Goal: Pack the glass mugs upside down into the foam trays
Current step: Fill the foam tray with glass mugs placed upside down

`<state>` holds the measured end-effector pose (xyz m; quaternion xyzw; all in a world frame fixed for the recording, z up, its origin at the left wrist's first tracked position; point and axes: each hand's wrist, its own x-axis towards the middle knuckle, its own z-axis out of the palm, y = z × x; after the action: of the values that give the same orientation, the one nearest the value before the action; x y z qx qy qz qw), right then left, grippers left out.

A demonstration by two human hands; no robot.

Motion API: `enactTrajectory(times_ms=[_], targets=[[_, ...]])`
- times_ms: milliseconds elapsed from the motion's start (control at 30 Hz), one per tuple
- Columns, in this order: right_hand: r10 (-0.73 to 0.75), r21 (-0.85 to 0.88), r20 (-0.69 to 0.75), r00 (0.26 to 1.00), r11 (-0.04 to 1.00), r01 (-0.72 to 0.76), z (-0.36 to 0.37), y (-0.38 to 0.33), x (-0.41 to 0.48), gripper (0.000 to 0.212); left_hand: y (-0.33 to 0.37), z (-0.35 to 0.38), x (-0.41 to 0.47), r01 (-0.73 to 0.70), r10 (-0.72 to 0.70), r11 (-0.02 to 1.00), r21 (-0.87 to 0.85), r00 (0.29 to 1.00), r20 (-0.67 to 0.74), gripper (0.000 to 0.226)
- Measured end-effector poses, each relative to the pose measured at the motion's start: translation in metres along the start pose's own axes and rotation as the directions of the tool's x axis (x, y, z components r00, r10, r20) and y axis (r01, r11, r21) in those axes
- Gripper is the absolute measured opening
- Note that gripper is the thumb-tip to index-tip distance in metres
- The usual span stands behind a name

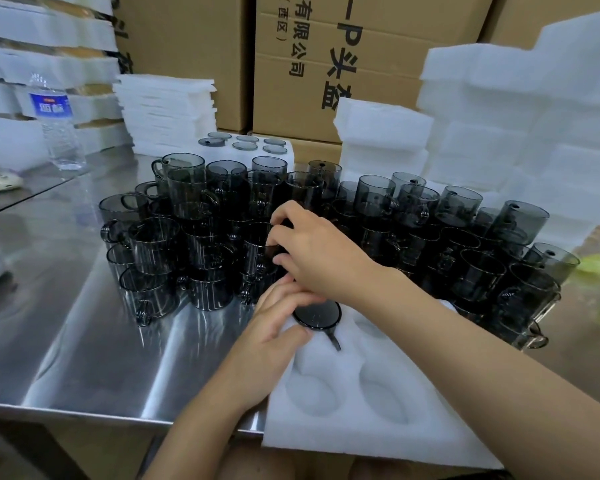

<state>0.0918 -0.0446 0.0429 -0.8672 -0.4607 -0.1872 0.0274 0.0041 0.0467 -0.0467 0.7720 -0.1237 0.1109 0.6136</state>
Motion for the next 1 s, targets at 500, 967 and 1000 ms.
enactTrajectory(times_ms=[500, 967, 1000], targets=[[0.377, 0.467, 0.005, 0.926, 0.818, -0.336, -0.045, 0.046, -0.109, 0.007, 0.005, -0.004, -0.001, -0.023, 0.023, 0.992, 0.121, 1.000, 0.003, 0.042], [0.325, 0.450, -0.383, 0.865, 0.883, -0.133, 0.000, 0.048, -0.135, 0.080, 0.062, 0.009, 0.053, -0.188, 0.036, 0.746, 0.639, 0.969, 0.244, 0.070], [0.304, 0.425, -0.401, 0.864, 0.897, -0.119, 0.000, 0.047, -0.136, 0.080, 0.061, 0.014, 0.057, -0.178, 0.042, 0.798, 0.576, 0.969, 0.242, 0.065]])
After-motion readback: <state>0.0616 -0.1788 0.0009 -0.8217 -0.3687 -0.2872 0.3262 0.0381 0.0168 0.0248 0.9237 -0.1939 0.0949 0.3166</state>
